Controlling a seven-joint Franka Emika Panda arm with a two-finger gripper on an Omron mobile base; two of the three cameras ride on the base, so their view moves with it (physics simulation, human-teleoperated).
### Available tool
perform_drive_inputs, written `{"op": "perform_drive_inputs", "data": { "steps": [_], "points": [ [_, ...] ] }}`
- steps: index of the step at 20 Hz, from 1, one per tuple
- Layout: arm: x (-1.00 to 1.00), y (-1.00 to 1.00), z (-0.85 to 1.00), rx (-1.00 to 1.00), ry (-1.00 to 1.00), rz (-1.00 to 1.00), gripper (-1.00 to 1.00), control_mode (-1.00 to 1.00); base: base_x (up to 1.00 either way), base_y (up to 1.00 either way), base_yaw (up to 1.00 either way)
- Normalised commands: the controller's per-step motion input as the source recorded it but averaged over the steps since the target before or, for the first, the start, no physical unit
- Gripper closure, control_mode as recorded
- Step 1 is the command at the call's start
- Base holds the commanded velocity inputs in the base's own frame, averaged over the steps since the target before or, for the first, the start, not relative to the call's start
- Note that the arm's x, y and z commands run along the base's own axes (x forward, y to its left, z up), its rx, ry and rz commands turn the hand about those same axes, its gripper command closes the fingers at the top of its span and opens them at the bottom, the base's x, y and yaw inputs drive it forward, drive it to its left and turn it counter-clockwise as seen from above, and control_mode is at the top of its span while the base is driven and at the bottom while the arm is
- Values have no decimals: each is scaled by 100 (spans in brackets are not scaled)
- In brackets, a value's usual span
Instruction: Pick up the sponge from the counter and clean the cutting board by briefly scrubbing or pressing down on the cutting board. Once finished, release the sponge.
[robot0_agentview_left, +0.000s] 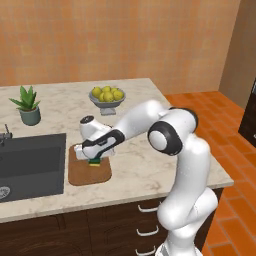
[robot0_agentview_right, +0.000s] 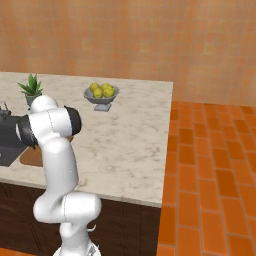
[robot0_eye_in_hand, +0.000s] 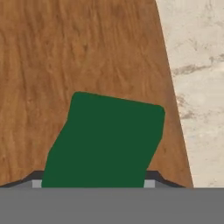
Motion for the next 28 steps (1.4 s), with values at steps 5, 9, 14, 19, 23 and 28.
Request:
{"op": "perform_drive_inputs", "data": {
  "steps": [5,9,14,19,23,28],
  "points": [
    [24,-81,0,0,0,0,100,-100,0,0,0],
    [57,-4,-1,0,0,1,100,-100,0,0,0],
    [60,2,0,0,0,0,100,-100,0,0,0],
    [57,13,2,0,1,0,100,-100,0,0,0],
    [38,38,0,-2,2,0,100,-100,0,0,0],
    [11,88,0,-13,7,0,100,-100,0,0,0]
  ]
}}
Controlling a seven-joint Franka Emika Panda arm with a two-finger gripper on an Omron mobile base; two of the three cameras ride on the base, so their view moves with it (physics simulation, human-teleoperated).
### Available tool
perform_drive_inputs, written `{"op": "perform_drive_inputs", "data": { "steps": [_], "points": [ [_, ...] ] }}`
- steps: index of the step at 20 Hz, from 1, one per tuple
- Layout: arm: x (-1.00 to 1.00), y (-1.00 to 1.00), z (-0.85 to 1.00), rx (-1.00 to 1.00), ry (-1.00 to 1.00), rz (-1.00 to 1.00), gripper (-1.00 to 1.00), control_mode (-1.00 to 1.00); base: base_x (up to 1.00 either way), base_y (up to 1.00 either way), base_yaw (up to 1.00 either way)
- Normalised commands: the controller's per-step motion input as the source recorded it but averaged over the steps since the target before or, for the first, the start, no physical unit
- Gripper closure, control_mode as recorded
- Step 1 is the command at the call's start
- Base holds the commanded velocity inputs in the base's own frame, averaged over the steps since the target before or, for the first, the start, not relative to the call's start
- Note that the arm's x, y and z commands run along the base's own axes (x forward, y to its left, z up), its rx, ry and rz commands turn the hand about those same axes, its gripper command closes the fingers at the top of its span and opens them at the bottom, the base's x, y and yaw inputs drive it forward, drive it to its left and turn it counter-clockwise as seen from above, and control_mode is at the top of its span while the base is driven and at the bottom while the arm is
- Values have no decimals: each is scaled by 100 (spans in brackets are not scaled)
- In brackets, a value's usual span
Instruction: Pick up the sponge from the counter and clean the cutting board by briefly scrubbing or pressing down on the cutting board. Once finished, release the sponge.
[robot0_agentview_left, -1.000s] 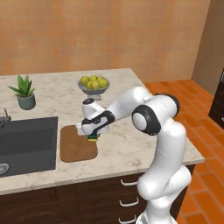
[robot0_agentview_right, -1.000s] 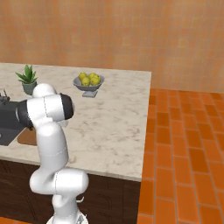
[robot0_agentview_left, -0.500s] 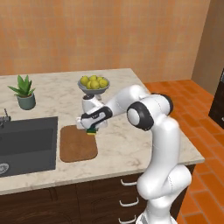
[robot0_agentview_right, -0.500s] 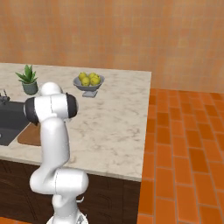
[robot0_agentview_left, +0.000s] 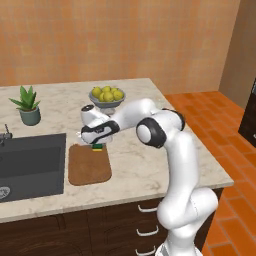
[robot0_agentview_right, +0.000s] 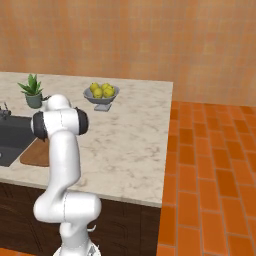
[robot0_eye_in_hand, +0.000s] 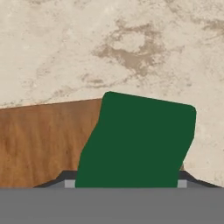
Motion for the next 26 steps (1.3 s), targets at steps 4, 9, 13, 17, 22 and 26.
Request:
{"op": "perform_drive_inputs", "data": {
  "steps": [4,9,13,17,22,26],
  "points": [
    [3,93,0,-12,7,0,100,-100,0,0,0],
    [-2,80,0,-10,9,0,100,-100,0,0,0],
    [-62,25,-6,-7,2,2,100,-100,0,0,0],
    [-100,-7,-24,-1,0,6,100,-100,0,0,0],
    [-100,-6,-41,0,0,4,100,-100,0,0,0],
    [-78,-42,-47,0,-1,1,100,-100,0,0,0]
  ]
}}
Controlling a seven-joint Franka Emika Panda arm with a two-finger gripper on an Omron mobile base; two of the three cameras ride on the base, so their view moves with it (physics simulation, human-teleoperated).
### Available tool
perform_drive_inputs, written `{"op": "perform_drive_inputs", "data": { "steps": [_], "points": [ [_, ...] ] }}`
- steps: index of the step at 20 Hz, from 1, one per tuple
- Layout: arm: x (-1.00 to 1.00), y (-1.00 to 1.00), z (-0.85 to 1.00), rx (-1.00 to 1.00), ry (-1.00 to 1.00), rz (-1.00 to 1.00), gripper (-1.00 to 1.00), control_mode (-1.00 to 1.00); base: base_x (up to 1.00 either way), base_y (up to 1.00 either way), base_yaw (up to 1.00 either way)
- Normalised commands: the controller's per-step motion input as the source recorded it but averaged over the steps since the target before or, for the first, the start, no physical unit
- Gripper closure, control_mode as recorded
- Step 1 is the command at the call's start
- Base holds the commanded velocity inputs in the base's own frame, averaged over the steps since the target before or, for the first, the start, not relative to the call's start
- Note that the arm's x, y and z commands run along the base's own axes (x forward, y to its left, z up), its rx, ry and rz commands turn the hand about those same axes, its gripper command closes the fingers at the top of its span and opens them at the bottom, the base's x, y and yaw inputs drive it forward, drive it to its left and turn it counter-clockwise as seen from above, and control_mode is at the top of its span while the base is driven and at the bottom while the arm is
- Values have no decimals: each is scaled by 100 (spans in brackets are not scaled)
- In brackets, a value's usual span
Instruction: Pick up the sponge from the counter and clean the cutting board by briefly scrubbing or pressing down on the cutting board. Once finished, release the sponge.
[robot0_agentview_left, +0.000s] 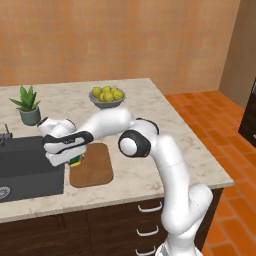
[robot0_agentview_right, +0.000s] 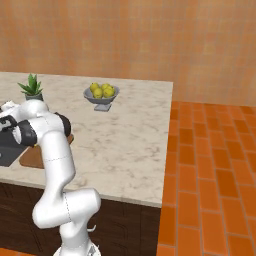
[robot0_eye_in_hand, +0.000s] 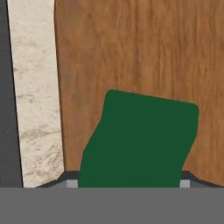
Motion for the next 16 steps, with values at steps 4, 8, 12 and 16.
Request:
{"op": "perform_drive_inputs", "data": {
  "steps": [4,8,12,16],
  "points": [
    [-32,-76,-42,2,-8,0,100,-100,0,0,0],
    [-41,-91,-25,15,-20,0,100,-100,0,0,0],
    [-17,-70,-9,16,-25,0,100,-100,0,0,0],
    [-9,-50,-14,20,-14,0,100,-100,0,0,0]
  ]
}}
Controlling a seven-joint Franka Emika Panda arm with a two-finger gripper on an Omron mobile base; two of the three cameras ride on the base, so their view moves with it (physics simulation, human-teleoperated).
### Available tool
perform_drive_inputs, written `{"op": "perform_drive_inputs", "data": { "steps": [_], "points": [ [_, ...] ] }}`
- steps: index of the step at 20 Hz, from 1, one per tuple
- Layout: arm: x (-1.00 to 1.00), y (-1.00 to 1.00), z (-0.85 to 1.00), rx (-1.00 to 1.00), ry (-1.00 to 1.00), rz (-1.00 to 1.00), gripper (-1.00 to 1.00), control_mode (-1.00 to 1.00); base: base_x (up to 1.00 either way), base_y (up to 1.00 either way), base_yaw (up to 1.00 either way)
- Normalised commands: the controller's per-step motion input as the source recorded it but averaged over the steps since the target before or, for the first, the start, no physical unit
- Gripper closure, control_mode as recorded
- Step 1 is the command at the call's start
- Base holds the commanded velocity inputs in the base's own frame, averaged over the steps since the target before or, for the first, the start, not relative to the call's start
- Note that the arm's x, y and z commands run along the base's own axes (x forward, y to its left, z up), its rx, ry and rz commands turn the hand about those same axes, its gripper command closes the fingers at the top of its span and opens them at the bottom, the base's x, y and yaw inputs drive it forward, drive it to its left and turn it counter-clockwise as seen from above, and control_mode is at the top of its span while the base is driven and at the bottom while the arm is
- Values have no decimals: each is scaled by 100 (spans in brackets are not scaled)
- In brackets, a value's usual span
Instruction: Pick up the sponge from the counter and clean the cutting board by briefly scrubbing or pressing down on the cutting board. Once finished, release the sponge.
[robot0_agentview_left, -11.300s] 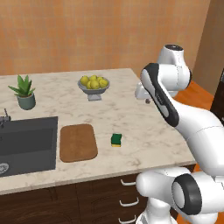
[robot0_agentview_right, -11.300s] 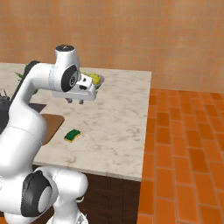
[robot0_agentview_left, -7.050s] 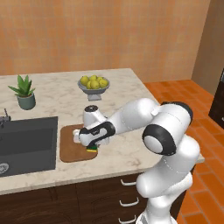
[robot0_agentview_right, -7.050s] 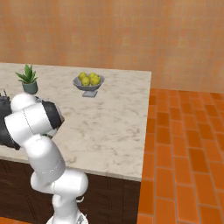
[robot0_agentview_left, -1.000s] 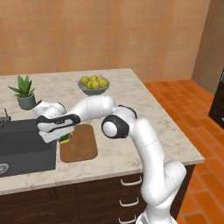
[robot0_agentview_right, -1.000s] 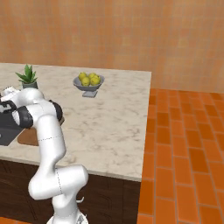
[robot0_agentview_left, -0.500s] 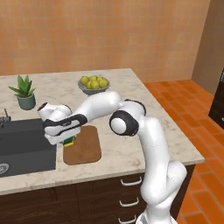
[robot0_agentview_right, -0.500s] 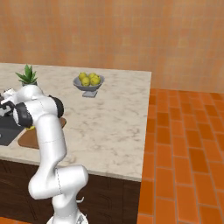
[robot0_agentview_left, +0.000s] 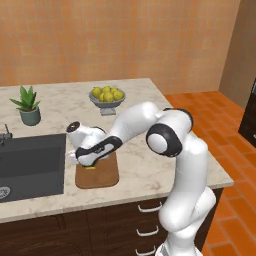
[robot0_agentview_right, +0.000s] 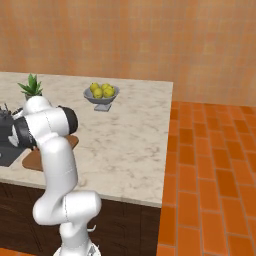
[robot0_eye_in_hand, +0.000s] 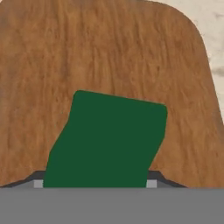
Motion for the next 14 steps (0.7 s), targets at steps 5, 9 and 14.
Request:
{"op": "perform_drive_inputs", "data": {
  "steps": [5,9,14],
  "points": [
    [-5,-56,-23,9,-1,0,100,-100,0,0,0],
    [0,-81,-25,0,0,0,100,-100,0,0,0],
    [0,-81,-42,0,0,0,100,-100,0,0,0]
  ]
}}
